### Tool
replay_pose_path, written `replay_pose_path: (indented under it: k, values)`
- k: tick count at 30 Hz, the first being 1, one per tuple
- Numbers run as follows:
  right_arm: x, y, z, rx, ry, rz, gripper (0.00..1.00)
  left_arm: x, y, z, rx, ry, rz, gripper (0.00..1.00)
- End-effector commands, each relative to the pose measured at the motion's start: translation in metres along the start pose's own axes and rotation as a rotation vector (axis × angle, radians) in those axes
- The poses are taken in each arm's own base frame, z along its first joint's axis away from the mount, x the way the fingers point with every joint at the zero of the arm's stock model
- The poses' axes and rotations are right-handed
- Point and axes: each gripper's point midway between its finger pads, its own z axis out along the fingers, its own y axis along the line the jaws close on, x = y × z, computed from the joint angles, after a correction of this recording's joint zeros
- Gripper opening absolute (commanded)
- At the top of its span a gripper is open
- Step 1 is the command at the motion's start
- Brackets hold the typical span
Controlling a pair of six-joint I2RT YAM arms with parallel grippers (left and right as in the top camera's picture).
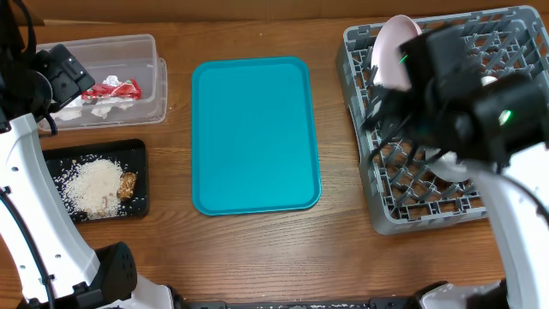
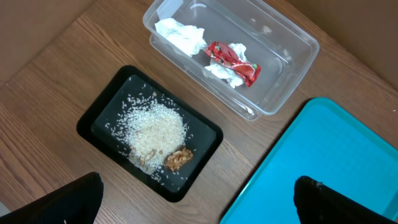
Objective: Sort waste into correct bins and load items into the dishwasher
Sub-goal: 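Carry the white plate right and stand it upright in the rack, then release the plate and pull the right gripper back to the rack's front edge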
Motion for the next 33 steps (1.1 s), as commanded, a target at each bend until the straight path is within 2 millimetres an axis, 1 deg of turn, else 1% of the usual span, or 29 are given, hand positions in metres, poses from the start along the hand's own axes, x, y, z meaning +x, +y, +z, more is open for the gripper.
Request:
replay_pose_path:
  k: [1, 4, 7, 9, 11, 13, 15, 25, 29, 33]
  values:
    - [0.028, 0.007, -0.028, -0.066, -0.042, -0.047, 1.00, 0.001, -0.001, 0.002, -0.009, 0.004, -0.003, 1.00]
    - [0.050, 0.002, -0.033, -0.064, -0.053, -0.085, 1.00, 0.001, -0.001, 0.002, -0.009, 0.004, -0.003, 1.00]
    - [0.067, -0.008, -0.031, -0.057, -0.038, -0.088, 1.00, 0.001, -0.001, 0.002, -0.009, 0.004, -0.003, 1.00]
    - [0.075, -0.011, -0.029, -0.066, -0.018, -0.091, 1.00, 0.001, -0.001, 0.002, -0.009, 0.004, -0.003, 1.00]
    - [0.080, -0.008, -0.029, -0.084, 0.003, -0.092, 1.00, 0.001, -0.001, 0.002, -0.009, 0.004, -0.003, 1.00]
    - [0.087, -0.001, -0.029, -0.128, 0.045, -0.094, 1.00, 0.001, -0.001, 0.002, -0.009, 0.004, -0.003, 1.00]
    - [0.089, 0.002, -0.029, -0.140, 0.061, -0.095, 1.00, 0.001, -0.001, 0.002, -0.009, 0.004, -0.003, 1.00]
    - [0.089, 0.003, -0.027, -0.134, 0.067, -0.097, 1.00, 0.001, -0.001, 0.002, -0.009, 0.004, -0.003, 1.00]
    - [0.089, 0.002, -0.026, -0.126, 0.062, -0.128, 1.00, 0.001, -0.001, 0.002, -0.009, 0.004, -0.003, 1.00]
    - [0.090, -0.007, -0.016, -0.085, 0.046, -0.130, 1.00, 0.001, -0.001, 0.002, -0.009, 0.004, -0.003, 1.00]
